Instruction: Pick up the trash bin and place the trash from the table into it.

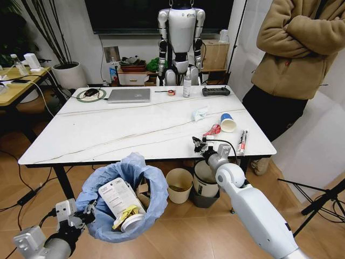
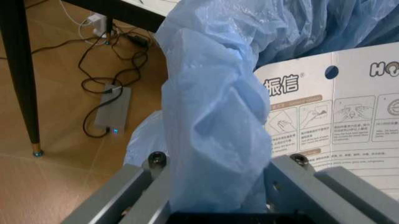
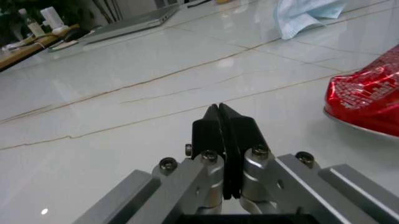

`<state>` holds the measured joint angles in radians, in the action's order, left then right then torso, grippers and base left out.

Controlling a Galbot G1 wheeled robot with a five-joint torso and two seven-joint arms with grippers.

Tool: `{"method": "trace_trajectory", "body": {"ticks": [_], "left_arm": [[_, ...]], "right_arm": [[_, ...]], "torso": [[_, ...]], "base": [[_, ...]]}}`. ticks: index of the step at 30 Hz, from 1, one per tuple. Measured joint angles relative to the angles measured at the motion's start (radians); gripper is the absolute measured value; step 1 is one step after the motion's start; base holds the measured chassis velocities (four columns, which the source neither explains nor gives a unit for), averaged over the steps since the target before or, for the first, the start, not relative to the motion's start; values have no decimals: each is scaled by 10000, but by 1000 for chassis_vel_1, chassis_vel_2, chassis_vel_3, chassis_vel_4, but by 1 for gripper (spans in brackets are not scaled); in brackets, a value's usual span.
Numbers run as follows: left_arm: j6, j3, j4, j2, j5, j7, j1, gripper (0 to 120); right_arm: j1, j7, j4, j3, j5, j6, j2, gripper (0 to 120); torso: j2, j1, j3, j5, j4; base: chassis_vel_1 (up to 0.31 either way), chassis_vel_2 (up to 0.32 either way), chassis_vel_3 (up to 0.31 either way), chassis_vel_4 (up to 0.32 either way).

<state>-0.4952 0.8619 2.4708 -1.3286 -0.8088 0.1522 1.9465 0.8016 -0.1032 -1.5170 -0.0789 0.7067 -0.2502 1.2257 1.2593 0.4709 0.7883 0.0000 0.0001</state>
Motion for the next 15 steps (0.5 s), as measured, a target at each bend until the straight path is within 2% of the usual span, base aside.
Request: {"method": "trace_trajectory", "body": {"ticks": [9,15], "left_arm": [[0,1,-1,-35,1,7,-6,0],[0,0,-20,-9,5,8,-21,0]], "right_arm": [[35,-93,-880,12,85,-68,-327,0],[-3,-437,-1579,9,383,-228,-582,22]], "torso": [[0,0,0,1,0],[0,0,0,1,-1]], "base": [[0,0,0,0],[0,0,0,0]]}}
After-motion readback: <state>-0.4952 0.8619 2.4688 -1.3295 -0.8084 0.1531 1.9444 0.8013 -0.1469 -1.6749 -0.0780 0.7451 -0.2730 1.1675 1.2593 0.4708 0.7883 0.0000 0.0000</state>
